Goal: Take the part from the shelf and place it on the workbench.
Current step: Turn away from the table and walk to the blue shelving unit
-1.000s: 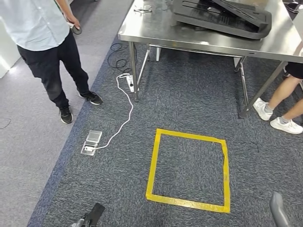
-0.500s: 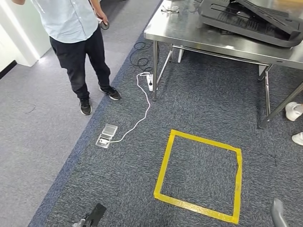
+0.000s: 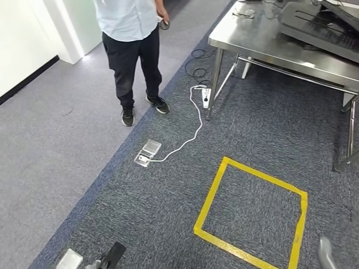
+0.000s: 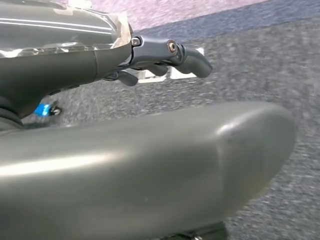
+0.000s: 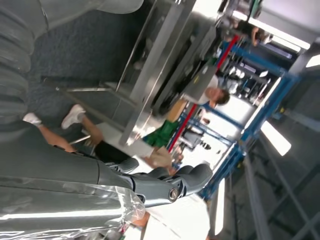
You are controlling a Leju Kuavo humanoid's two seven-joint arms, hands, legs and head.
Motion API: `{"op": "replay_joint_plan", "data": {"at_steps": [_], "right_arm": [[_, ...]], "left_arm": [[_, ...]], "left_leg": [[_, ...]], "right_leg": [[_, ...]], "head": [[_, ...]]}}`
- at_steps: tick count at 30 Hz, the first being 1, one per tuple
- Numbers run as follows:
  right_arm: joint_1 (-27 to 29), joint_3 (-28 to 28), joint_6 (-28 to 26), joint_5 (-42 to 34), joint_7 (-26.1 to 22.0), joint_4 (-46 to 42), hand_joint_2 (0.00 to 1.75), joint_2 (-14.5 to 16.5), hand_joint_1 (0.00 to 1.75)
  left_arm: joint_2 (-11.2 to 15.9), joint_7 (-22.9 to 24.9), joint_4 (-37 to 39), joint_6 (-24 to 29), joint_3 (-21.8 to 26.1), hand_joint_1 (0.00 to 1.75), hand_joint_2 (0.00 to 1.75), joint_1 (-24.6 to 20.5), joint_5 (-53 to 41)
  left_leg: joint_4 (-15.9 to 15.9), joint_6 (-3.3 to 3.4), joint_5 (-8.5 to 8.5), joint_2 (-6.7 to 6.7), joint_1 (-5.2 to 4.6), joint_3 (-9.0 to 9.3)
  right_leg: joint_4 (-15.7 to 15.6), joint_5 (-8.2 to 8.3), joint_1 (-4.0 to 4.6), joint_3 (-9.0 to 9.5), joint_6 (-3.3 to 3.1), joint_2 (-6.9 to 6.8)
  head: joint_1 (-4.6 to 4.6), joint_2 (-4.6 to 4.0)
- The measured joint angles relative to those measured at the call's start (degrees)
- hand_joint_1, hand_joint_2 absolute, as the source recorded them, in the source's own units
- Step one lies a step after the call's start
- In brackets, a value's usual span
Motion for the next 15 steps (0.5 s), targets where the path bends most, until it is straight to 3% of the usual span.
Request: {"op": "replay_joint_plan", "data": {"at_steps": [2, 4, 6, 7, 8, 9, 11, 13, 15], "right_arm": [[0.02, -0.14, 0.17, 0.07, -0.12, -0.07, 1.75, 0.13, 0.00], [0.14, -0.40, 0.41, 0.03, -0.25, -0.10, 1.75, 0.23, 0.00], [0.25, -0.75, 0.63, -0.04, -0.33, -0.09, 1.75, 0.33, 0.00], [0.28, -0.95, 0.70, -0.06, -0.36, -0.08, 1.75, 0.38, 0.00], [0.31, -1.11, 0.74, -0.08, -0.37, -0.08, 1.75, 0.44, 0.00], [0.32, -1.23, 0.77, -0.09, -0.37, -0.08, 1.75, 0.50, 0.00], [0.38, -1.37, 0.78, -0.13, -0.40, -0.09, 1.75, 0.62, 0.00], [0.45, -1.54, 0.80, -0.18, -0.46, -0.15, 1.75, 0.76, 0.00], [0.31, -1.68, 0.81, -0.38, -0.56, -0.25, 1.75, 0.90, 0.00]], "left_arm": [[0.00, 0.05, 0.00, 0.00, 0.00, 0.00, 0.00, 0.08, -0.10], [0.00, -0.01, 0.00, 0.00, 0.00, 0.00, 0.00, -0.10, -0.13], [0.00, -0.11, 0.00, 0.00, 0.01, 0.00, 0.00, -0.15, -0.09], [0.01, -0.14, 0.00, 0.00, 0.01, 0.00, 0.00, -0.12, -0.05], [0.01, -0.17, 0.00, 0.00, 0.02, 0.00, 0.00, -0.10, -0.03], [0.01, -0.19, 0.00, 0.00, 0.02, 0.00, 0.00, -0.13, -0.03], [-0.07, -0.23, 0.00, -0.01, 0.02, 0.00, 0.00, -0.23, -0.01], [-0.14, -0.24, 0.00, -0.03, 0.02, 0.00, 0.00, -0.31, 0.05], [-0.14, -0.25, 0.00, -0.05, 0.03, 0.00, 0.00, -0.21, 0.17]], "left_leg": [[-0.25, 0.79, 0.46, -0.91, 0.23, -0.25], [-0.30, 1.35, 0.82, -1.91, 0.32, -0.60], [-0.27, 1.59, 1.02, -3.03, 0.21, -0.79], [-0.24, 1.63, 1.07, -3.64, 0.14, -0.80], [-0.22, 1.62, 1.11, -4.27, 0.09, -0.74], [-0.19, 1.58, 1.15, -4.95, 0.06, -0.64], [-0.07, 1.40, 1.26, -6.21, 0.05, -0.69], [0.10, 0.87, 1.57, -7.32, 0.15, -1.30], [0.25, 0.20, 1.86, -8.15, 0.23, -2.07]], "right_leg": [[2.04, -1.89, -0.26, -0.76, 0.55, 2.03], [8.68, -5.86, -0.46, -3.55, 0.95, 4.91], [15.69, -8.38, -0.48, -6.52, 1.06, 5.72], [16.66, -8.05, -0.47, -6.89, 1.00, 5.82], [15.24, -6.59, -0.47, -6.17, 0.88, 5.97], [11.76, -4.34, -0.46, -4.53, 0.64, 6.46], [4.15, -0.54, -0.49, -1.19, 0.04, 8.99], [0.74, 0.52, -0.44, 0.02, -0.32, 10.63], [0.05, 0.44, -0.54, -0.01, -0.50, 9.67]], "head": [[0.07, -0.01], [0.16, 0.00], [0.16, 0.00], [0.16, 0.00], [0.16, -0.01], [0.16, -0.01], [0.14, -0.01], [0.12, -0.01], [0.12, -0.01]]}}
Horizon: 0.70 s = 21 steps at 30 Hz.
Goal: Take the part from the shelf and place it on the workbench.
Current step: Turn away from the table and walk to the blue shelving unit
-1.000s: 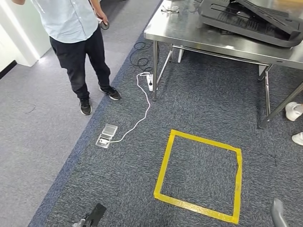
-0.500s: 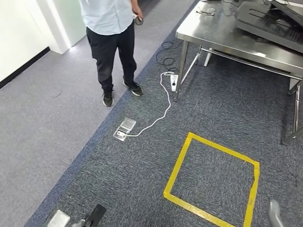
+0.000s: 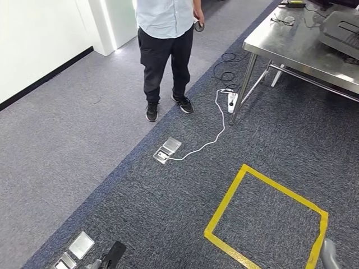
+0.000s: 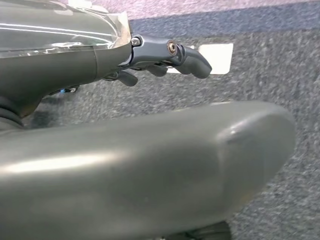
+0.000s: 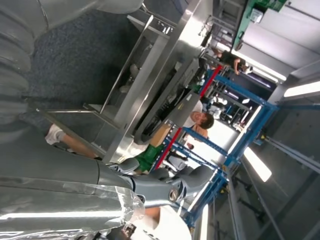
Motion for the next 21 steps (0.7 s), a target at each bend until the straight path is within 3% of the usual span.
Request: {"op": "replay_joint_plan", "data": {"at_steps": [2, 5, 7, 8, 10, 12, 13, 15, 16, 18, 19, 21], "right_arm": [[-0.12, -0.27, 0.01, -0.60, -0.25, -0.05, 1.75, 0.25, 0.00], [0.08, -1.72, 0.15, -1.69, -0.50, -0.09, 1.75, 0.99, 0.00], [0.10, -3.03, 0.36, -2.35, -0.69, -0.04, 1.75, 1.63, 0.00], [0.08, -3.75, 0.65, -2.73, -1.03, -0.02, 1.75, 2.08, 0.00], [0.04, -5.30, 1.76, -3.53, -2.15, 0.02, 1.75, 3.24, 0.00], [0.02, -7.29, 3.12, -4.16, -3.40, 0.02, 1.75, 4.80, 0.00], [-0.01, -8.28, 3.61, -4.34, -3.83, 0.02, 1.75, 5.54, 0.00], [-0.12, -9.86, 4.13, -4.55, -4.32, 0.02, 1.75, 6.63, 0.00], [-0.19, -10.41, 4.26, -4.58, -4.44, 0.02, 1.75, 6.98, 0.00], [-0.26, -11.38, 4.39, -4.55, -4.64, 0.01, 1.75, 7.54, 0.00], [-0.29, -11.90, 4.42, -4.50, -4.73, 0.00, 1.75, 7.80, 0.00], [-0.36, -12.96, 4.58, -4.37, -5.01, -0.01, 1.75, 8.35, 0.00]], "left_arm": [[0.00, -0.09, 0.00, 0.02, 0.11, 0.00, 0.00, 0.11, 0.46], [0.00, 0.02, 0.00, 0.03, 0.40, 0.00, 0.00, -0.01, 1.13], [0.00, 0.32, 0.00, 0.04, 0.56, 0.00, 0.00, 0.19, 1.16], [0.00, 0.41, 0.00, 0.06, 0.66, 0.00, 0.00, 0.32, 1.28], [0.00, 0.27, 0.00, 0.16, 0.90, 0.00, 0.00, 0.43, 1.77], [-0.02, -0.05, 0.00, 0.30, 1.28, 0.00, 0.00, 0.28, 2.22], [-0.03, -0.18, 0.00, 0.38, 1.49, 0.00, 0.00, 0.23, 2.35], [-0.04, -0.24, 0.00, 0.48, 1.84, 0.00, 0.00, 0.39, 2.58], [-0.04, -0.25, 0.00, 0.51, 1.98, 0.00, 0.00, 0.53, 2.73], [-0.05, -0.28, 0.00, 0.54, 2.15, 0.00, 0.00, 0.56, 2.98], [-0.07, -0.32, 0.00, 0.55, 2.19, 0.00, 0.00, 0.47, 3.03], [-0.10, -0.37, 0.00, 0.55, 2.26, 0.00, 0.00, 0.30, 3.09]], "left_leg": [[1.61, -0.58, -1.27, 1.28, -0.11, -1.02], [11.31, -1.59, -6.71, 4.15, 0.26, -5.13], [16.05, -2.09, -8.13, 4.62, 0.69, -6.82], [15.15, -2.25, -7.22, 4.85, 0.88, -6.11], [7.80, -2.37, -3.64, 6.15, 1.12, -2.05], [1.40, -2.09, -1.60, 7.87, 0.86, 1.25], [0.25, -1.82, -1.52, 8.32, 0.66, 1.75], [0.21, -1.01, -1.55, 7.74, 0.38, 1.47], [0.13, -0.60, -1.42, 7.34, 0.38, 1.36], [-0.09, 0.24, -1.05, 6.58, 0.48, 1.14], [-0.11, 0.55, -0.91, 6.16, 0.48, 0.98], [-0.07, 0.93, -0.73, 5.13, 0.24, 0.71]], "right_leg": [[-0.66, 0.10, -0.35, -0.02, -0.39, -1.39], [-0.81, 0.20, -0.46, -0.15, -0.75, -3.82], [-0.71, 0.17, -0.46, -0.21, -0.69, -5.39], [-0.67, 0.12, -0.48, -0.19, -0.61, -6.08], [-0.63, -0.07, -0.53, 0.08, -0.29, -7.27], [-0.44, -0.30, -0.32, 0.28, 0.35, -8.22], [-0.38, -0.34, -0.20, 0.32, 0.68, -8.63], [-0.40, -0.32, -0.22, 0.39, 1.32, -9.36], [-0.25, -0.65, -0.37, 0.40, 1.64, -9.06], [2.70, -3.15, -0.60, -0.74, 2.09, -6.80], [6.07, -5.23, -0.64, -2.16, 2.14, -5.35], [14.03, -8.75, -0.54, -5.69, 1.98, -4.05]], "head": [[-0.18, 0.00], [-0.46, 0.00], [-0.46, 0.00], [-0.46, 0.00], [-0.46, 0.01], [-0.47, 0.01], [-0.45, 0.01], [-0.44, 0.00], [-0.43, 0.00], [-0.40, 0.00], [-0.38, 0.00], [-0.37, 0.00]]}}
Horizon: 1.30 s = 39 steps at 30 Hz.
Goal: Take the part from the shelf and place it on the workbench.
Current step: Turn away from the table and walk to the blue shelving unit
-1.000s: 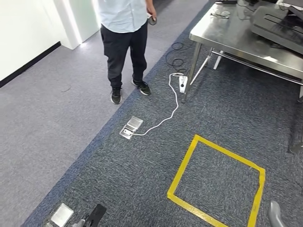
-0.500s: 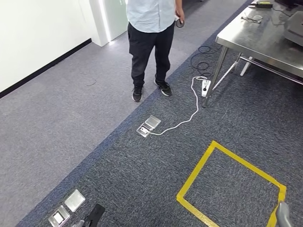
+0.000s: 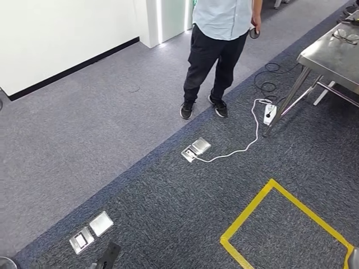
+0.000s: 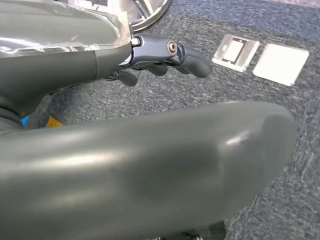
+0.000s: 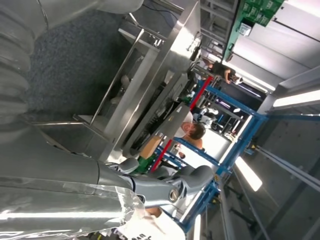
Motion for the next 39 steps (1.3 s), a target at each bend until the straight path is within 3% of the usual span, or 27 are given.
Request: {"op": "replay_joint_plan", "data": {"at_steps": [1, 2, 4, 6, 8, 10, 12, 15, 16, 17, 18, 19, 21, 23, 25, 27, 29, 31, 32, 33, 34, 36, 38, 39], "right_arm": [[-0.07, -0.48, 0.16, 0.08, -0.19, 0.00, 1.75, 0.25, 0.00], [-0.16, -0.89, 0.32, 0.14, -0.37, 0.00, 1.75, 0.48, 0.00], [-0.34, -1.40, 0.55, 0.21, -0.59, 0.00, 1.75, 0.86, 0.00], [-0.57, -1.86, 0.80, 0.33, -0.67, 0.00, 1.75, 1.16, 0.00], [-1.23, -2.41, 1.19, 0.56, -0.70, 0.04, 1.75, 1.35, 0.00], [-2.41, -2.71, 1.54, 0.84, -0.72, 0.12, 1.75, 1.45, 0.00], [-3.23, -2.80, 1.79, 1.15, -0.73, 0.23, 1.75, 1.53, 0.00], [-3.64, -2.88, 1.99, 1.82, -0.74, 0.36, 1.75, 1.61, 0.00], [-3.80, -2.89, 2.02, 2.00, -0.74, 0.37, 1.75, 1.60, 0.00], [-3.97, -2.90, 2.04, 2.13, -0.74, 0.39, 1.75, 1.60, 0.00], [-4.14, -2.90, 2.05, 2.24, -0.73, 0.40, 1.75, 1.60, 0.00], [-4.29, -2.90, 2.05, 2.37, -0.70, 0.42, 1.75, 1.60, 0.00], [-4.53, -2.90, 2.06, 2.72, -0.57, 0.46, 1.75, 1.58, 0.00], [-4.69, -2.87, 2.05, 3.02, -0.41, 0.51, 1.75, 1.52, 0.00], [-4.95, -2.77, 2.04, 3.21, -0.27, 0.64, 1.75, 1.42, 0.00], [-5.17, -2.69, 2.01, 3.34, -0.12, 0.83, 1.75, 1.22, 0.00], [-5.21, -2.66, 1.97, 3.41, 0.10, 1.02, 1.75, 1.01, 0.00], [-5.20, -2.66, 1.90, 3.45, 0.34, 1.28, 1.75, 0.85, 0.00], [-5.20, -2.65, 1.87, 3.49, 0.42, 1.44, 1.75, 0.78, 0.00], [-5.18, -2.64, 1.83, 3.52, 0.46, 1.57, 1.75, 0.72, 0.00], [-5.10, -2.63, 1.79, 3.56, 0.47, 1.66, 1.75, 0.68, 0.00], [-4.67, -2.59, 1.73, 3.68, 0.47, 1.73, 1.75, 0.64, 0.00], [-4.06, -2.55, 1.66, 3.77, 0.43, 1.63, 1.75, 0.63, 0.00], [-3.82, -2.51, 1.64, 3.78, 0.40, 1.52, 1.75, 0.63, 0.00]], "left_arm": [[-0.02, 0.00, 0.00, -0.01, 0.07, 0.00, 0.00, 0.00, 0.02], [-0.02, 0.01, 0.00, -0.01, 0.19, 0.00, 0.00, 0.02, 0.03], [-0.06, 0.01, 0.00, -0.01, 0.43, 0.00, 0.00, 0.02, 0.03], [-0.24, 0.03, 0.00, 0.00, 0.59, 0.00, 0.00, -0.11, 0.03], [-0.41, 0.08, 0.00, 0.03, 0.72, 0.00, 0.00, -0.22, 0.04], [-0.47, 0.10, 0.00, 0.08, 0.84, 0.00, 0.00, -0.17, 0.04], [-0.50, 0.05, 0.00, 0.15, 0.89, 0.00, 0.00, -0.24, 0.02], [-0.49, 0.01, 0.00, 0.19, 0.90, 0.00, 0.00, -0.54, 0.01], [-0.48, 0.01, 0.00, 0.19, 0.90, 0.00, 0.00, -0.53, 0.00], [-0.48, 0.01, 0.00, 0.19, 0.90, 0.00, 0.00, -0.47, -0.01], [-0.48, 0.01, 0.00, 0.19, 0.90, 0.00, 0.00, -0.41, -0.03], [-0.48, 0.01, 0.00, 0.19, 0.90, 0.00, 0.00, -0.40, -0.05], [-0.51, 0.01, 0.01, 0.19, 0.90, 0.00, 0.00, -0.55, -0.15], [-0.54, 0.02, 0.01, 0.19, 0.90, 0.00, 0.00, -0.68, -0.22], [-0.54, 0.02, 0.00, 0.19, 0.91, 0.00, 0.00, -0.55, -0.21], [-0.54, 0.02, 0.00, 0.22, 0.92, 0.00, 0.00, -0.48, -0.20], [-0.54, 0.02, 0.00, 0.25, 0.92, 0.00, 0.00, -0.64, -0.20], [-0.54, 0.04, 0.00, 0.25, 0.93, 0.00, 0.00, -0.69, -0.21], [-0.53, 0.09, 0.00, 0.24, 0.93, 0.00, 0.00, -0.64, -0.21], [-0.53, 0.13, 0.00, 0.24, 0.94, 0.00, 0.00, -0.60, -0.23], [-0.54, 0.18, 0.00, 0.23, 0.95, 0.00, 0.00, -0.58, -0.26], [-0.63, 0.20, 0.01, 0.21, 0.95, 0.00, 0.00, -0.61, -0.34], [-0.73, 0.21, 0.02, 0.19, 0.95, 0.00, 0.00, -0.60, -0.52], [-0.76, 0.22, 0.02, 0.17, 0.95, 0.00, 0.00, -0.51, -0.66]], "left_leg": [[0.02, 0.09, 0.06, -0.58, -0.15, -0.04], [0.05, 0.13, 0.09, -1.22, -0.30, -0.01], [0.08, 0.16, 0.11, -2.61, -0.53, 0.22], [0.19, 0.01, 0.21, -3.87, -0.66, 0.14], [0.32, -0.44, 0.49, -4.87, -0.50, -0.46], [0.47, -1.00, 0.62, -5.45, -0.41, -1.10], [2.75, -1.65, -1.04, -3.91, -0.51, -2.32], [13.14, -2.77, -6.19, -0.95, 0.02, -7.02], [15.79, -3.06, -6.92, -0.64, 0.28, -8.19], [16.40, -3.28, -6.57, -0.41, 0.51, -8.38], [14.65, -3.45, -5.19, -0.10, 0.71, -7.43], [10.97, -3.56, -3.16, 0.53, 0.86, -5.50], [3.77, -3.40, -0.48, 3.01, 0.72, -1.85], [1.24, -2.56, -0.19, 4.35, 0.30, -0.91], [1.18, -1.51, -0.09, 3.39, 0.16, -1.24], [1.06, -0.65, 0.12, 2.30, 0.19, -1.32], [1.01, -0.02, 0.24, 1.14, 0.12, -1.38], [1.02, 0.30, 0.27, -0.13, -0.19, -1.38], [1.04, 0.37, 0.28, -0.82, -0.37, -1.32], [1.04, 0.42, 0.29, -1.57, -0.54, -1.22], [1.05, 0.44, 0.29, -2.34, -0.70, -1.06], [1.12, 0.42, 0.31, -3.77, -0.87, -0.93], [1.22, 0.17, 0.44, -4.89, -0.76, -1.33], [1.23, -0.08, 0.58, -5.39, -0.70, -1.60]], "right_leg": [[2.25, -0.38, 0.06, -1.03, -0.15, 0.17], [2.15, 0.50, 0.14, -0.99, -0.38, 0.29], [-4.21, 4.83, 0.35, 1.86, -1.10, 1.23], [-11.08, 8.08, 0.49, 4.79, -1.87, 3.53], [-13.32, 8.54, 0.61, 5.49, -2.15, 4.49], [-14.14, 8.58, 0.51, 5.51, -2.23, 3.30], [-14.89, 8.74, 0.13, 5.67, -2.49, 1.91], [-15.04, 8.79, 0.00, 5.79, -2.61, -0.38], [-15.01, 8.74, -0.01, 5.82, -2.55, -1.13], [-14.96, 8.67, -0.05, 5.88, -2.44, -1.83], [-14.90, 8.53, -0.11, 5.99, -2.29, -2.49], [-14.81, 8.35, -0.18, 6.16, -2.06, -3.06], [-14.55, 7.89, -0.02, 6.45, -1.40, -4.03], [-14.40, 7.63, 0.33, 6.56, -0.75, -4.92], [-14.46, 7.44, 0.23, 6.74, -0.15, -5.59], [-12.72, 5.66, -0.13, 6.22, 0.30, -3.57], [-6.06, 1.75, -0.19, 3.32, 0.31, -0.65], [1.60, -0.98, 0.01, -0.43, 0.07, 0.17], [2.92, -0.66, 0.12, -1.28, -0.15, 0.26], [1.81, 0.85, 0.22, -1.05, -0.45, 0.42], [-1.45, 3.26, 0.34, 0.19, -0.88, 0.89], [-9.08, 7.38, 0.54, 3.25, -1.89, 3.15], [-12.62, 8.39, 0.69, 4.58, -2.35, 4.59], [-12.97, 8.35, 0.74, 4.62, -2.35, 4.35]], "head": [[-0.01, 0.00], [-0.01, 0.00], [-0.01, 0.00], [-0.08, 0.00], [-0.11, 0.00], [-0.13, 0.00], [-0.31, 0.00], [-0.50, 0.00], [-0.50, 0.01], [-0.49, 0.01], [-0.49, 0.01], [-0.49, 0.01], [-0.55, 0.00], [-0.54, 0.00], [-0.50, 0.00], [-0.49, 0.00], [-0.44, 0.00], [-0.44, 0.00], [-0.44, 0.00], [-0.44, 0.00], [-0.44, 0.00], [-0.50, 0.01], [-0.52, 0.01], [-0.54, 0.00]]}}
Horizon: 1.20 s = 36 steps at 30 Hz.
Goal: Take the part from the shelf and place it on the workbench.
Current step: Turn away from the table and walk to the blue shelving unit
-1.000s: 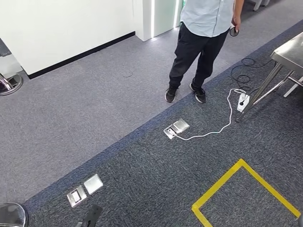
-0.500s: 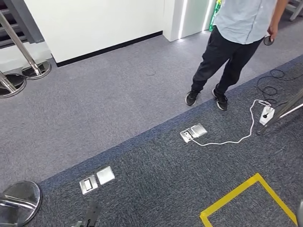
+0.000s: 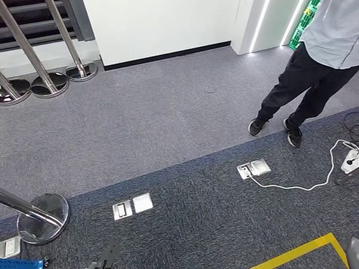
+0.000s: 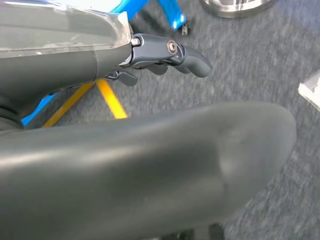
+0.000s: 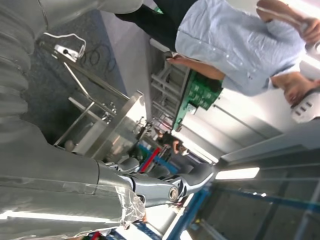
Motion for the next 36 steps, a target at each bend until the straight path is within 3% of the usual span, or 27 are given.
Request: {"op": "replay_joint_plan", "data": {"at_steps": [1, 3, 6, 8, 9, 10, 12, 14, 16, 17, 19, 21, 22, 23, 24, 26, 28, 30, 32, 34, 36], "right_arm": [[0.20, 0.10, 0.00, 0.02, -0.04, -0.14, 1.75, 0.00, 0.00], [0.61, 0.40, 0.12, 0.11, -0.10, -0.35, 1.75, 0.02, 0.00], [1.35, 0.72, 0.32, 0.17, -0.17, -0.44, 1.75, 0.08, 0.00], [1.46, 0.83, 0.43, 0.19, -0.19, -0.40, 1.75, 0.08, 0.00], [1.43, 0.90, 0.48, 0.23, -0.19, -0.38, 1.75, 0.07, 0.00], [1.41, 1.02, 0.53, 0.30, -0.19, -0.35, 1.75, 0.07, 0.00], [1.37, 1.26, 0.59, 0.49, -0.19, -0.34, 1.75, 0.05, 0.00], [1.37, 1.41, 0.64, 0.81, -0.17, -0.34, 1.75, 0.04, 0.00], [1.35, 1.59, 0.71, 1.21, -0.12, -0.34, 1.75, 0.01, 0.00], [1.30, 1.69, 0.73, 1.37, -0.09, -0.34, 1.75, -0.02, 0.00], [1.13, 1.87, 0.83, 1.59, 0.00, -0.29, 1.75, -0.15, 0.00], [0.54, 2.08, 0.93, 1.90, 0.33, 0.14, 1.75, -0.47, 0.00], [0.03, 2.26, 0.92, 2.06, 0.59, 0.56, 1.75, -0.72, 0.00], [-0.52, 2.50, 0.86, 2.18, 0.86, 1.04, 1.75, -1.02, 0.00], [-1.03, 2.75, 0.80, 2.28, 1.05, 1.47, 1.75, -1.29, 0.00], [-1.73, 3.16, 0.70, 2.37, 1.21, 2.08, 1.75, -1.70, 0.00], [-2.18, 3.34, 0.59, 2.41, 1.23, 2.44, 1.75, -1.94, 0.00], [-2.36, 3.55, 0.17, 2.45, 1.25, 2.63, 1.75, -2.19, 0.00], [-2.31, 3.94, -0.54, 2.47, 1.36, 2.61, 1.75, -2.41, 0.00], [-2.05, 4.39, -1.10, 2.46, 1.65, 2.52, 1.75, -2.54, 0.00], [-1.56, 4.60, -1.32, 2.44, 2.07, 2.45, 1.75, -2.67, 0.00]], "left_arm": [[0.02, 0.01, 0.00, -0.01, 0.00, 0.00, 0.00, 0.15, -0.13], [0.04, 0.01, 0.00, 0.01, 0.00, 0.00, 0.00, 0.38, -0.32], [0.09, -0.04, 0.00, 0.04, 0.00, 0.00, 0.00, 0.17, -0.40], [0.10, -0.06, 0.00, 0.06, 0.00, 0.00, 0.00, 0.16, -0.34], [0.10, -0.06, 0.00, 0.06, 0.00, 0.00, 0.00, 0.21, -0.32], [0.11, -0.06, 0.00, 0.07, 0.00, 0.00, 0.00, 0.25, -0.31], [0.11, -0.05, 0.00, 0.07, 0.00, 0.00, 0.00, 0.16, -0.36], [0.10, -0.02, 0.00, 0.03, 0.00, 0.00, 0.00, -0.01, -0.48], [0.12, 0.04, 0.00, -0.04, 0.00, 0.00, 0.00, 0.10, -0.59], [0.13, 0.07, 0.00, -0.06, 0.00, 0.00, 0.00, 0.22, -0.63], [0.15, 0.08, 0.00, -0.11, 0.00, 0.00, 0.00, 0.25, -0.62], [0.15, -0.08, 0.00, -0.19, 0.00, 0.00, 0.00, 0.03, -0.49], [0.16, -0.27, 0.00, -0.21, 0.01, 0.00, 0.00, -0.05, -0.40], [0.19, -0.47, 0.00, -0.22, 0.02, 0.00, 0.00, -0.08, -0.31], [0.21, -0.67, 0.00, -0.22, 0.03, 0.00, 0.00, -0.09, -0.26], [0.23, -0.92, 0.00, -0.22, 0.04, 0.00, 0.00, -0.13, -0.26], [0.19, -1.04, 0.00, -0.25, 0.05, 0.00, 0.00, -0.27, -0.26], [0.16, -1.15, 0.00, -0.27, 0.06, 0.00, 0.00, -0.36, -0.27], [0.20, -1.18, 0.00, -0.26, 0.07, 0.00, 0.00, -0.16, -0.28], [0.25, -1.16, 0.00, -0.24, 0.07, 0.00, 0.00, -0.01, -0.28], [0.27, -1.15, 0.00, -0.22, 0.07, 0.00, 0.00, -0.22, -0.30]], "left_leg": [[0.01, -0.28, 0.05, -0.42, 0.09, -0.21], [1.28, -0.87, -1.00, 0.61, -0.06, -0.86], [10.40, -2.01, -6.05, 4.09, 0.35, -4.94], [15.38, -2.65, -7.53, 4.81, 0.95, -7.17], [14.92, -2.89, -6.73, 5.03, 1.22, -6.85], [12.12, -3.08, -4.98, 5.45, 1.47, -5.35], [4.31, -3.29, -1.68, 7.52, 1.54, -1.31], [0.41, -2.69, -0.74, 8.96, 1.21, 0.54], [0.29, -1.62, -0.84, 8.30, 0.90, 0.35], [0.20, -1.20, -0.77, 7.80, 0.87, 0.31], [0.01, -0.39, -0.55, 6.83, 0.91, 0.29], [0.00, 0.12, -0.45, 5.87, 0.80, 0.22], [0.00, 0.26, -0.42, 5.34, 0.63, 0.21], [0.02, 0.36, -0.41, 4.75, 0.44, 0.23], [0.03, 0.42, -0.41, 4.09, 0.24, 0.29], [0.05, 0.48, -0.40, 2.66, -0.04, 0.58], [0.14, 0.39, -0.35, 1.36, -0.14, 0.59], [0.21, 0.00, -0.10, 0.28, 0.04, 0.01], [0.27, -0.51, 0.05, -0.43, 0.18, -0.47], [1.82, -1.03, -1.20, 1.03, 0.01, -1.12], [7.69, -1.77, -4.59, 3.49, 0.12, -3.69]], "right_leg": [[-0.43, 0.00, -0.14, 0.12, -0.05, -0.54], [-1.13, 0.28, -0.50, 0.37, -0.30, -1.77], [-1.50, 0.40, -0.65, 0.63, -0.47, -4.04], [-1.48, 0.27, -0.68, 0.71, -0.34, -5.52], [-1.47, 0.17, -0.74, 0.83, -0.20, -6.16], [-1.44, 0.02, -0.82, 1.05, 0.02, -6.76], [-1.31, -0.46, -0.80, 1.55, 0.70, -7.81], [-1.17, -0.81, -0.56, 1.82, 1.43, -8.66], [-1.27, -0.90, -0.58, 2.06, 2.04, -9.51], [-1.19, -1.21, -0.75, 2.19, 2.33, -9.46], [1.56, -3.49, -0.98, 1.24, 2.66, -7.55], [8.77, -7.36, -0.90, -2.01, 2.51, -5.04], [12.62, -8.75, -0.80, -3.91, 2.37, -4.52], [15.13, -9.16, -0.68, -5.28, 2.17, -4.27], [15.49, -8.36, -0.54, -5.70, 1.88, -4.10], [9.85, -4.01, -0.18, -3.57, 1.05, -3.24], [2.98, -0.59, 0.10, -0.83, 0.25, -1.05], [0.38, -0.06, 0.27, -0.01, -0.08, 0.03], [-0.42, 0.05, 0.18, 0.10, -0.23, -0.92], [-1.17, 0.34, -0.15, 0.44, -0.51, -2.11], [-1.50, 0.44, -0.26, 0.69, -0.67, -3.58]], "head": [[0.02, 0.01], [-0.12, 0.01], [-0.32, 0.00], [-0.32, 0.00], [-0.32, 0.00], [-0.32, 0.00], [-0.34, 0.00], [-0.33, 0.00], [-0.33, 0.00], [-0.32, 0.00], [-0.26, 0.01], [-0.16, 0.01], [-0.15, 0.01], [-0.16, 0.01], [-0.17, 0.01], [-0.18, 0.00], [-0.24, 0.00], [-0.24, 0.01], [-0.22, 0.01], [-0.35, 0.00], [-0.46, 0.00]]}}
